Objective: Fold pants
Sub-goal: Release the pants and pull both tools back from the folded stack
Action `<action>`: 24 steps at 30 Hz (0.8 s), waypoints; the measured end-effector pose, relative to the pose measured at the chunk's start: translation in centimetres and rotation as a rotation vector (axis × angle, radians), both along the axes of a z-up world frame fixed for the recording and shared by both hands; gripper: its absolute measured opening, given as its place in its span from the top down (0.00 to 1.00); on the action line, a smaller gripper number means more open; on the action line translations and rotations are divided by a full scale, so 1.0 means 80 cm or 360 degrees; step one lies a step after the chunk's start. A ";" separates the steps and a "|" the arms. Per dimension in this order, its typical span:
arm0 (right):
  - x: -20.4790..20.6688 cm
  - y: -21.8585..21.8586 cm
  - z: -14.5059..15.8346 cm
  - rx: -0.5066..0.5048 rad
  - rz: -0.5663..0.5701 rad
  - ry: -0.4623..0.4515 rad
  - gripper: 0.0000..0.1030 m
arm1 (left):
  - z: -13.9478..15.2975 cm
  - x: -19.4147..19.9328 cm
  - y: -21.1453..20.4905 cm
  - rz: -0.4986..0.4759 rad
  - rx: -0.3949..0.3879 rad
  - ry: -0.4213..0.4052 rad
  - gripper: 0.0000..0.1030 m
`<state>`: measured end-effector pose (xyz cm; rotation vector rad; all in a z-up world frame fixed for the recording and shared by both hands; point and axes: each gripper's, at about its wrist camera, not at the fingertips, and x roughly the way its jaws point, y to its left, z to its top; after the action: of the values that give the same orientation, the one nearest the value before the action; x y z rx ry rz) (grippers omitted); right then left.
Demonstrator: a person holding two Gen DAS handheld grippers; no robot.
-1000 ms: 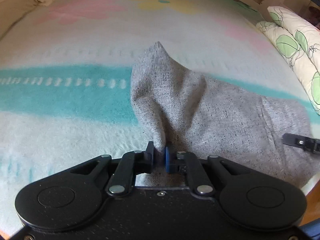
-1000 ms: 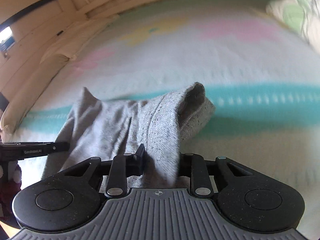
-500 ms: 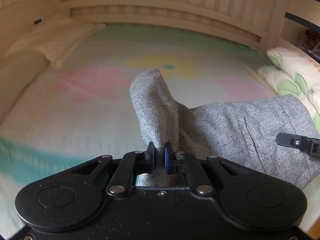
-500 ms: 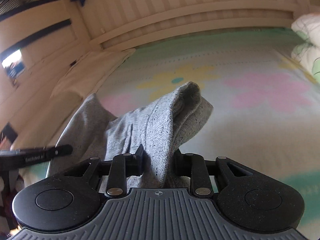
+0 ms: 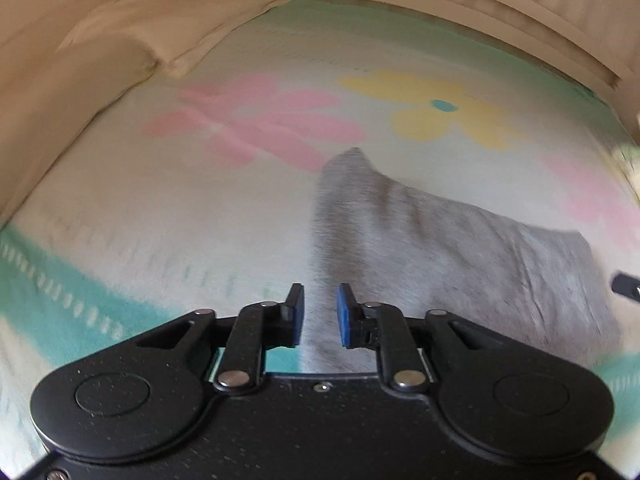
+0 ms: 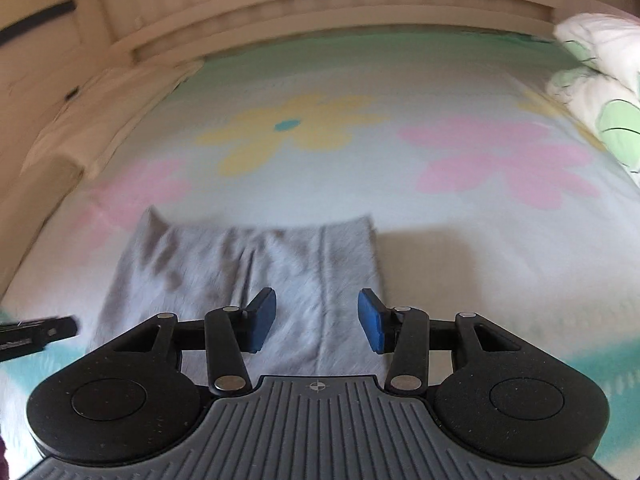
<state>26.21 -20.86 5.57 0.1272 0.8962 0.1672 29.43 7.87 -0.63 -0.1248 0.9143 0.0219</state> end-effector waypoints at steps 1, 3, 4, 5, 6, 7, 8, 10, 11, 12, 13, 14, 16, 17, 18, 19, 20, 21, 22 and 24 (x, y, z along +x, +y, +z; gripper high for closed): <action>0.000 0.004 -0.008 -0.0025 0.0026 0.0063 0.57 | -0.002 -0.005 -0.012 -0.0039 0.0000 -0.0003 0.67; -0.001 0.015 -0.035 -0.0113 0.0069 0.0233 0.57 | -0.004 -0.013 -0.036 -0.0118 -0.0002 0.0012 0.59; -0.004 0.018 -0.040 -0.0146 0.0073 0.0266 0.57 | -0.013 -0.018 -0.049 -0.0174 0.0013 0.0033 0.56; -0.007 0.019 -0.045 -0.0152 0.0079 0.0245 0.57 | -0.022 -0.019 -0.059 -0.0214 0.0036 0.0070 0.55; -0.010 0.021 -0.045 -0.0149 0.0073 0.0220 0.57 | -0.029 -0.023 -0.065 -0.0237 0.0050 0.0116 0.55; -0.012 0.020 -0.042 -0.0136 0.0056 0.0209 0.57 | -0.042 -0.025 -0.072 -0.0249 0.0063 0.0172 0.55; -0.016 0.019 -0.039 -0.0115 0.0046 0.0199 0.57 | -0.054 -0.029 -0.075 -0.0250 0.0069 0.0190 0.55; -0.031 0.013 -0.028 -0.0074 0.0026 0.0173 0.57 | -0.056 -0.033 -0.076 -0.0257 0.0100 0.0135 0.53; -0.039 0.012 -0.019 -0.0045 0.0008 0.0137 0.57 | -0.052 -0.032 -0.076 -0.0264 0.0107 0.0139 0.53; -0.049 0.012 -0.008 -0.0007 -0.0004 0.0092 0.57 | -0.049 -0.033 -0.075 -0.0260 0.0102 0.0138 0.53; -0.061 0.012 0.003 0.0023 -0.0010 0.0043 0.57 | -0.041 -0.036 -0.073 -0.0243 0.0092 0.0121 0.54; -0.071 0.010 0.014 0.0036 -0.0014 -0.0002 0.57 | -0.032 -0.039 -0.071 -0.0220 0.0087 0.0092 0.55; -0.090 0.011 0.036 0.0016 -0.0027 -0.0091 0.56 | -0.014 -0.051 -0.070 -0.0197 0.0098 0.0027 0.55; -0.098 0.011 0.045 0.0002 -0.0037 -0.0123 0.55 | -0.003 -0.059 -0.068 -0.0192 0.0101 -0.0016 0.55; -0.106 0.011 0.052 -0.0002 -0.0035 -0.0142 0.54 | 0.008 -0.067 -0.069 -0.0185 0.0106 -0.0051 0.54; -0.112 0.013 0.058 0.0001 -0.0023 -0.0146 0.54 | 0.019 -0.076 -0.068 -0.0175 0.0109 -0.0084 0.51; -0.116 0.013 0.062 0.0008 -0.0008 -0.0144 0.54 | 0.031 -0.087 -0.065 -0.0163 0.0104 -0.0118 0.44; -0.123 0.015 0.066 0.0007 0.0006 -0.0146 0.54 | 0.039 -0.094 -0.063 -0.0151 0.0102 -0.0145 0.41; -0.130 0.016 0.071 -0.0004 0.0015 -0.0152 0.54 | 0.045 -0.102 -0.062 -0.0138 0.0107 -0.0170 0.38; -0.146 0.020 0.076 -0.0038 0.0038 -0.0165 0.54 | 0.055 -0.121 -0.062 -0.0123 0.0131 -0.0202 0.38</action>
<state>14.56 -19.22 11.62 0.0846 0.7961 0.1837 19.76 2.89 3.77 -0.0140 0.7898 -0.0200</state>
